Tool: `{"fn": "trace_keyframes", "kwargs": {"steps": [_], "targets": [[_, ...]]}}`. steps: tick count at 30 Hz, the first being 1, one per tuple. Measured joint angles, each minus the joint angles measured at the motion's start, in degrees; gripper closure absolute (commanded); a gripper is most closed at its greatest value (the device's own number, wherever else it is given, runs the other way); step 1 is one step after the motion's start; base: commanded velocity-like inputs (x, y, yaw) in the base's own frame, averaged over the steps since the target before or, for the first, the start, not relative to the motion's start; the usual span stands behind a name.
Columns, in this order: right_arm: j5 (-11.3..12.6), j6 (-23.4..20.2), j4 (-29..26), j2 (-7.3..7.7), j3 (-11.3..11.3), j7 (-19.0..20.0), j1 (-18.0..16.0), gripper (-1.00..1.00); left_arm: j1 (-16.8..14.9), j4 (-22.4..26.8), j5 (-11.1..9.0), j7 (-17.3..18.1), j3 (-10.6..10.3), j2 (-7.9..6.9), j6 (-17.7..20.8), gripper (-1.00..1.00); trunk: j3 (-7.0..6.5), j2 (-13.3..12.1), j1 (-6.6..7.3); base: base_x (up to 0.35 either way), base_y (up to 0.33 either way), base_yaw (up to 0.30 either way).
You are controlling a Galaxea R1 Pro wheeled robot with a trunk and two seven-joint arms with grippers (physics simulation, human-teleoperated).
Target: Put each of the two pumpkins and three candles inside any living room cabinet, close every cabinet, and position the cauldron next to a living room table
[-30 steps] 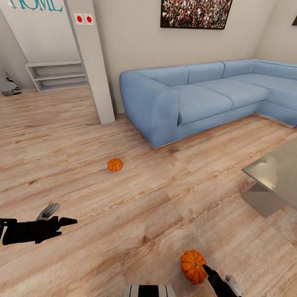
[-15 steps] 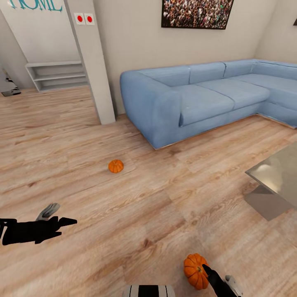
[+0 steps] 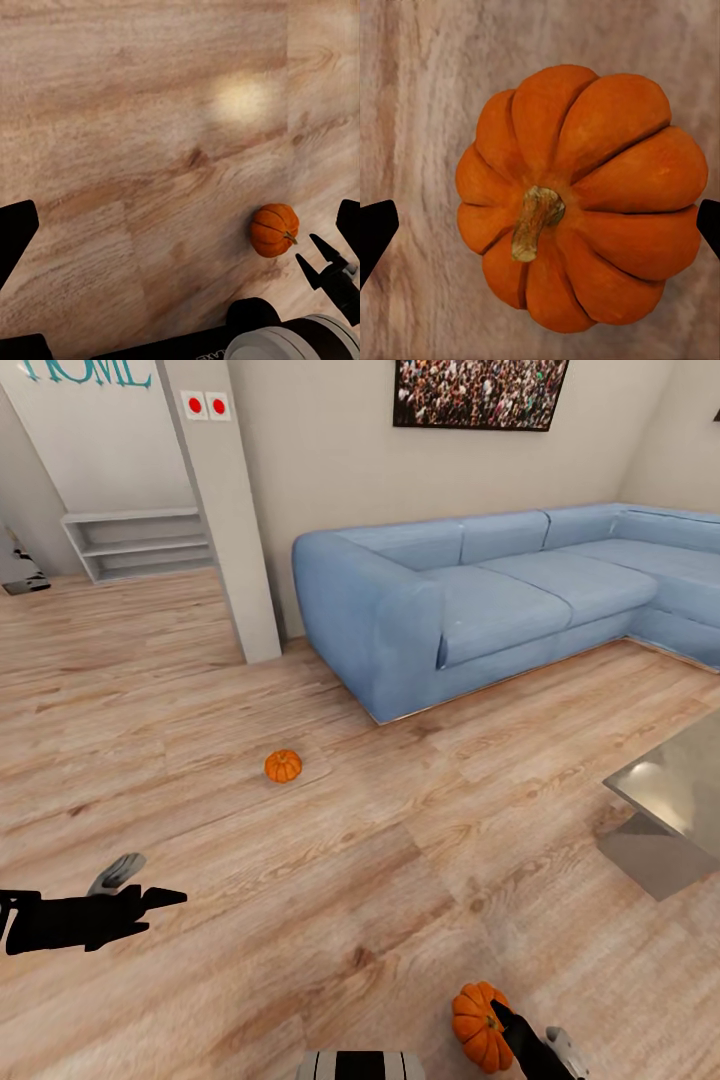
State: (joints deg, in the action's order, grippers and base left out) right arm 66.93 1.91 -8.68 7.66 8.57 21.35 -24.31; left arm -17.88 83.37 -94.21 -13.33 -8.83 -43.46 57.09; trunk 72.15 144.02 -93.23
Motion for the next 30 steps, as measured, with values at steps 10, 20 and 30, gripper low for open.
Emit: {"fn": "trace_keyframes", "kwargs": {"steps": [10,20,30], "targets": [[0.0,0.0,0.0,-0.02,0.0,-0.01,0.0,-1.0,0.0,0.07,0.0,0.0,0.11,0.0,0.0,-1.0,1.54,0.09,-0.18,0.0,0.0,0.0],[0.05,0.0,0.0,0.13,0.0,-0.01,0.0,-1.0,0.0,0.09,-0.02,0.0,0.03,0.0,0.0,-1.0,2.66,0.16,-0.31,0.0,0.0,0.0],[0.09,0.0,0.0,0.13,0.0,-0.01,0.0,-1.0,0.01,0.1,0.0,0.0,0.03,0.0,0.0,-1.0,4.65,0.28,-0.54,0.0,0.0,0.0]]}}
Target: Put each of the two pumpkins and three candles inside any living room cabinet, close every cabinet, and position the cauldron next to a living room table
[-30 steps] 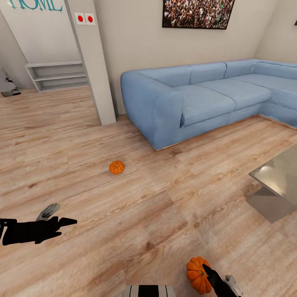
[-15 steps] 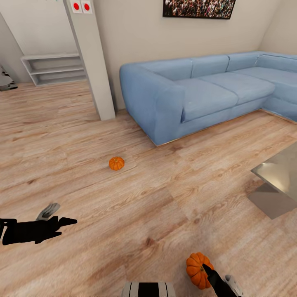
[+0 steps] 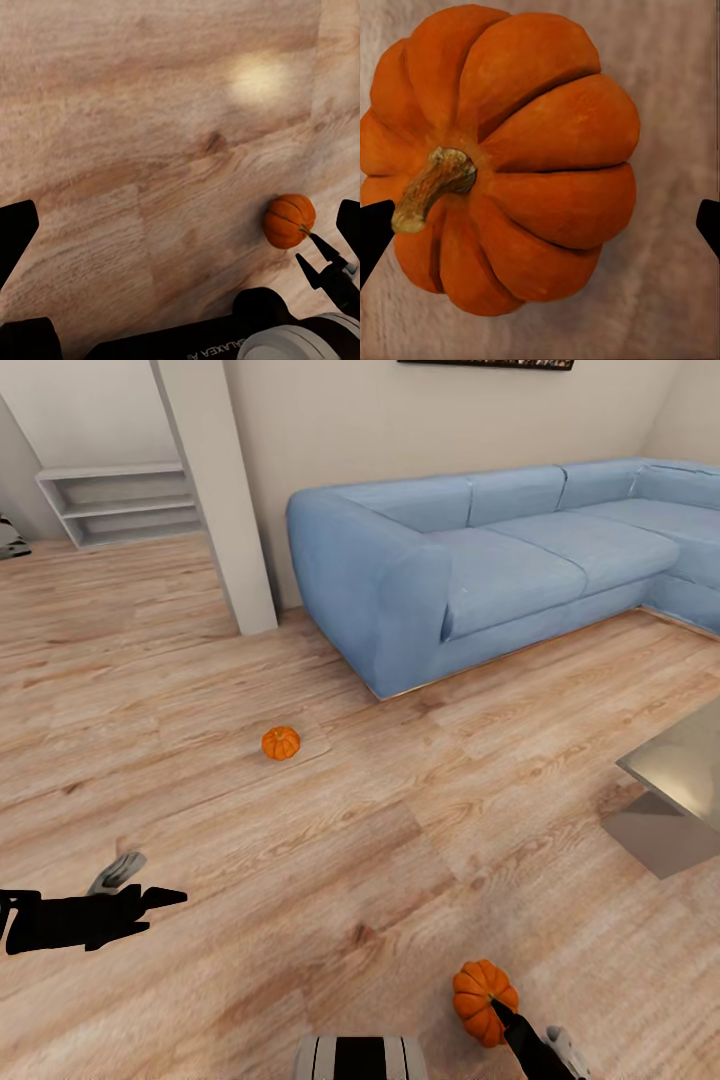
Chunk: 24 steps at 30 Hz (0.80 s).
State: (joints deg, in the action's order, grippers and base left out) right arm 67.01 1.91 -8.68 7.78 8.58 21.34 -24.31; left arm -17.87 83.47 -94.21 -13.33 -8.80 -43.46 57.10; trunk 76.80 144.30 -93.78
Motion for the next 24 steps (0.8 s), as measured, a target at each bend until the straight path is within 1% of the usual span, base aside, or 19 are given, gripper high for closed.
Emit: {"fn": "trace_keyframes", "kwargs": {"steps": [15,20,24], "targets": [[0.06,0.0,0.0,-0.07,0.0,0.0,0.0,-1.0,0.0,0.0,-0.02,0.0,0.0,0.06,0.0,-1.0,0.01,0.0,0.0,0.0,0.0,0.0],[0.09,0.0,0.0,-0.07,0.0,0.0,0.0,-1.0,0.01,0.01,0.0,0.0,0.0,0.08,0.0,-1.0,1.11,0.07,-0.13,0.0,0.0,0.0],[0.09,0.0,0.0,-0.07,0.0,0.0,0.0,-1.0,0.0,0.01,-0.02,0.0,-0.07,0.09,0.0,-1.0,1.12,0.07,-0.13,0.0,0.0,0.0]]}}
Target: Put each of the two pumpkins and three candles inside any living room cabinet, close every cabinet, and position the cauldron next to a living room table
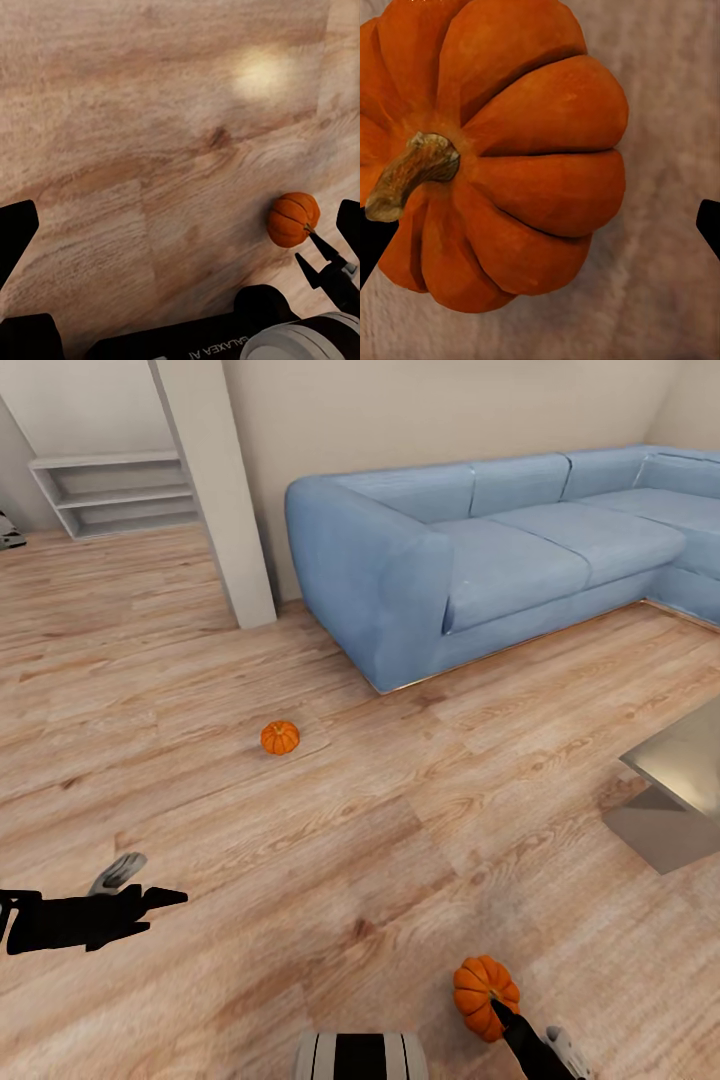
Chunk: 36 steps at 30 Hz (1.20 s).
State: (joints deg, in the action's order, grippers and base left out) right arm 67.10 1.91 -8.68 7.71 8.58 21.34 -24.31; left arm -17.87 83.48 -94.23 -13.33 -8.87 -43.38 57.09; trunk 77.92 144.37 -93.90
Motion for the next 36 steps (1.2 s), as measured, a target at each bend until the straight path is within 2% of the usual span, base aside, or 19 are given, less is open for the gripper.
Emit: {"fn": "trace_keyframes", "kwargs": {"steps": [17,22,36], "targets": [[0.0,0.0,0.0,0.0,-0.01,0.0,0.0,-1.0,-0.01,0.08,0.0,0.0,-0.06,0.04,0.0,-1.0,0.44,0.03,-0.05,0.001,0.0,0.0],[0.0,0.0,0.0,-0.03,0.0,0.0,0.0,-1.0,0.01,0.08,0.36,-0.07,-0.91,0.07,0.0,-1.0,0.44,0.03,-0.04,0.12,0.038,0.0],[0.0,0.0,0.0,-0.09,-0.01,0.01,0.0,-1.0,0.0,0.08,0.52,-0.09,-1.05,0.09,0.0,-1.0,0.44,0.03,-0.04,0.072,0.023,0.0]]}}
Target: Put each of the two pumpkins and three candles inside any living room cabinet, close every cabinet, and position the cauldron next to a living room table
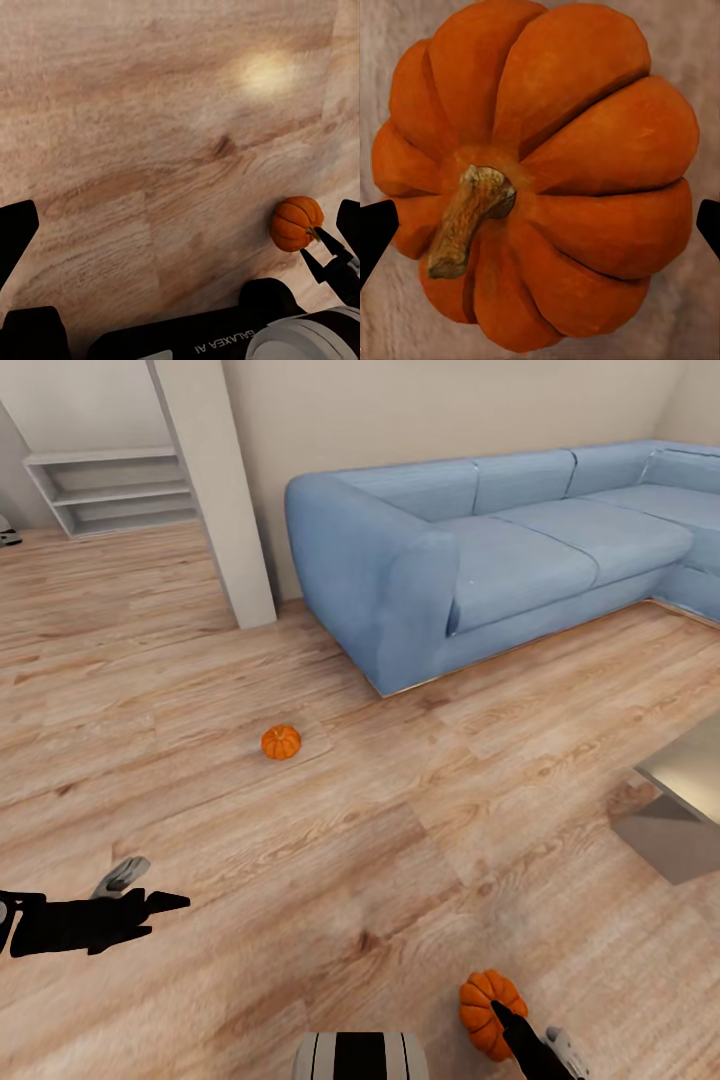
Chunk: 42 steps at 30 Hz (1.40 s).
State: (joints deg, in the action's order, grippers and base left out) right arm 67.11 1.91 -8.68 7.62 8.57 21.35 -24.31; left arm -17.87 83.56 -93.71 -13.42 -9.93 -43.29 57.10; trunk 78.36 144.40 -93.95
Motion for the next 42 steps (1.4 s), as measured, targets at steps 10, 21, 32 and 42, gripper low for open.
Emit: {"fn": "trace_keyframes", "kwargs": {"steps": [10,21,32,42], "targets": [[-0.16,0.14,-0.04,0.0,-0.01,0.04,0.01,-1.0,0.02,0.01,0.01,0.0,-0.01,0.0,0.0,-1.0,0.0,0.0,0.01,0.098,0.023,0.0],[-0.31,0.21,-0.09,0.0,0.04,0.11,0.0,-1.0,0.01,0.05,0.04,0.0,-0.08,0.0,0.0,-1.0,0.0,0.0,0.0,0.058,0.0,0.0],[-0.43,0.17,-0.86,-0.01,0.29,0.07,0.0,-1.0,0.04,-0.01,0.13,-0.01,-1.48,0.09,-0.08,-1.0,0.0,0.0,-0.01,0.029,0.0,0.0],[-0.35,0.16,-0.86,0.0,0.35,0.08,0.0,-1.0,0.01,-0.01,0.1,0.0,-1.5,0.18,-0.09,-1.0,0.0,0.0,-0.01,-0.009,0.0,0.0]]}}
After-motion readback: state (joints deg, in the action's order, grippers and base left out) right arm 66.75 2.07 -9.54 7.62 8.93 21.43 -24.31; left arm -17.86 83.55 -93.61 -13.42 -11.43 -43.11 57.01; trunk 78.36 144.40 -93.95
